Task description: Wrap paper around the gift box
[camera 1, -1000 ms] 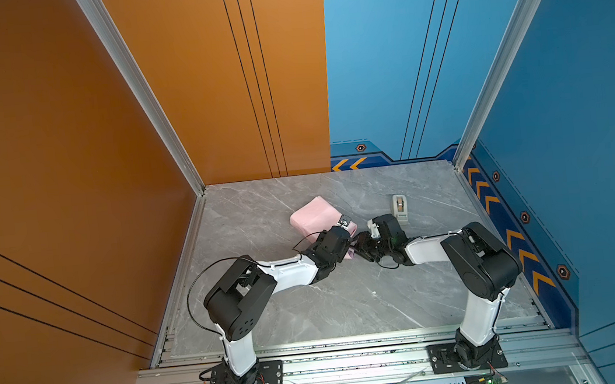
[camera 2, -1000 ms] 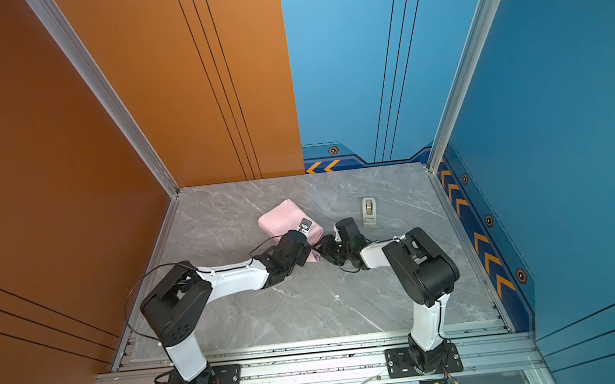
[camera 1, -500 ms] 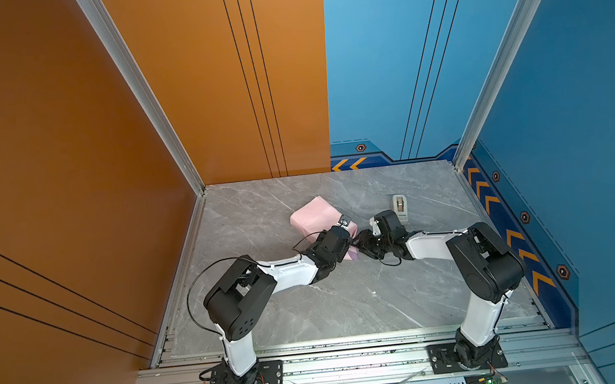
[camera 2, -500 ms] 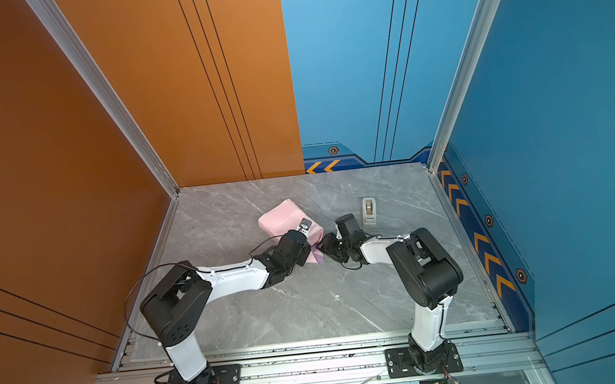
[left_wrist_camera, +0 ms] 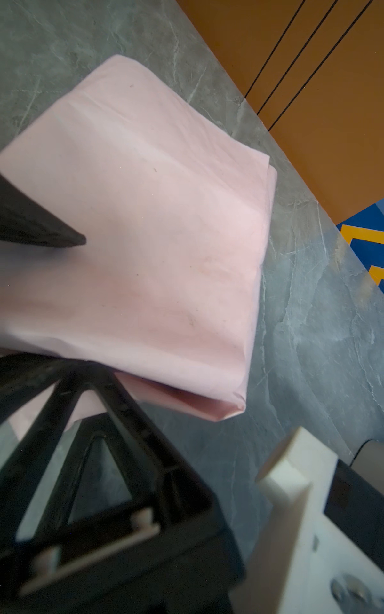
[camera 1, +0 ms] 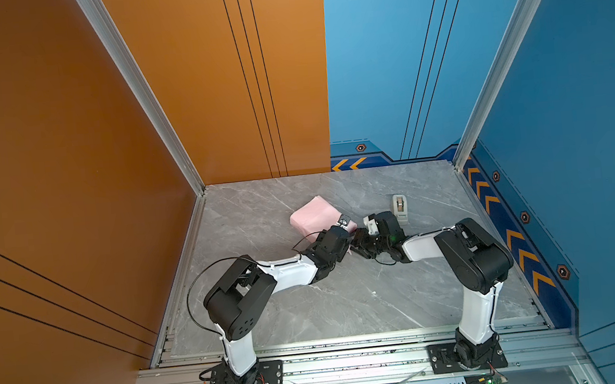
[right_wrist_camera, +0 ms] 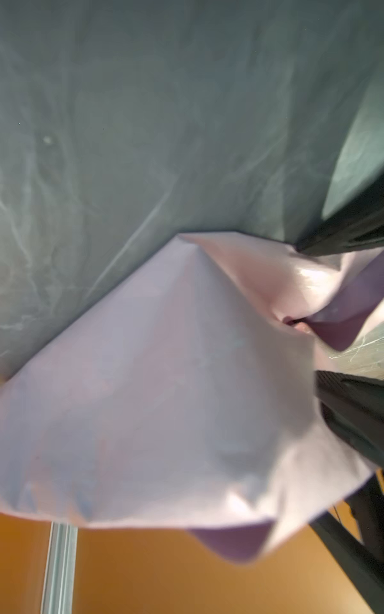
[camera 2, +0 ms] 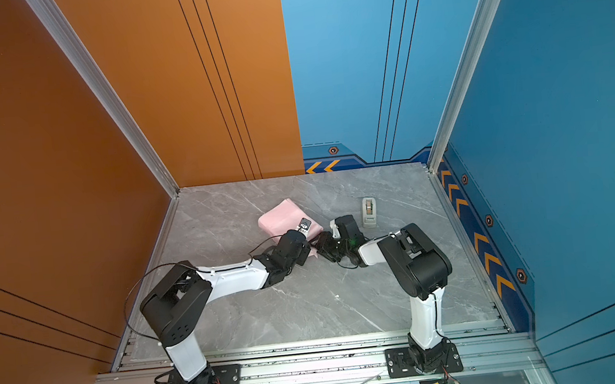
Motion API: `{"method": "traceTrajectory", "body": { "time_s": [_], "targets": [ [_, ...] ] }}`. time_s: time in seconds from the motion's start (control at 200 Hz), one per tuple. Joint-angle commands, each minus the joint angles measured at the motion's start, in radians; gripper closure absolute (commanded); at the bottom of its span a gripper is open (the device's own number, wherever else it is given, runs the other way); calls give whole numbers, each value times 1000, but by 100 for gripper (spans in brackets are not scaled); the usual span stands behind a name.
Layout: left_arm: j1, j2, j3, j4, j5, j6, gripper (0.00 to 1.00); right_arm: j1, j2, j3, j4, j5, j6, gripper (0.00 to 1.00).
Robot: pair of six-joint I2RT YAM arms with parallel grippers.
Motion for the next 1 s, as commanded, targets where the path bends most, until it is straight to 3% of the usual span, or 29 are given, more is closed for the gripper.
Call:
{"method": "traceTrajectory", "body": {
  "time_s": [0.0,0.185,0.501,0.996],
  "targets": [
    [18,93,-73,-230,136,-45,50,-2,4,-42,56,-4,27,38],
    [22,97,-72,-222,144,-51,50,-1,-36,-104,95,0,57,33],
    [26,95,-77,-212,151,-56,50,26,-26,-219,340,4,243,32],
    [26,88,-85,-203,151,-56,51,61,33,-192,465,165,349,32]
  ]
}}
